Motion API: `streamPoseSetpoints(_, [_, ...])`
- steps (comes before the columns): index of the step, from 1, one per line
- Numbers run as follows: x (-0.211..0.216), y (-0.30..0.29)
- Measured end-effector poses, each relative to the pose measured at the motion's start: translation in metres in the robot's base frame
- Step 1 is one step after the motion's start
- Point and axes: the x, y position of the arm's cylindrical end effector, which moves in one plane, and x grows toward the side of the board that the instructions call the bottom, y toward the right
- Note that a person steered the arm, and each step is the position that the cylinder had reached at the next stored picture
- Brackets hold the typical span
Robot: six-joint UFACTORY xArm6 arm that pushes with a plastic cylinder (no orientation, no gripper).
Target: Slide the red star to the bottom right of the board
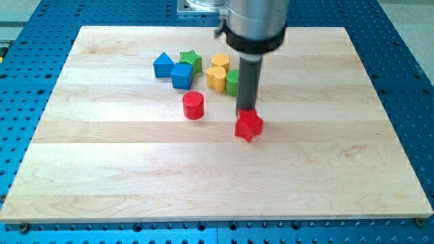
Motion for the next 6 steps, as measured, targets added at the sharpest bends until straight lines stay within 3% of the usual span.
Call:
streamPoseSetpoints(1, [-0.042,-0.029])
streamPoseSetpoints(2, [0.003,-0.047])
streamPoseSetpoints(3, [0.048,0.084])
streamPoseSetpoints(4, [0.036,0.102])
streamPoseSetpoints(5, [0.047,0.043])
streamPoseSetpoints(6, [0.064,0.087])
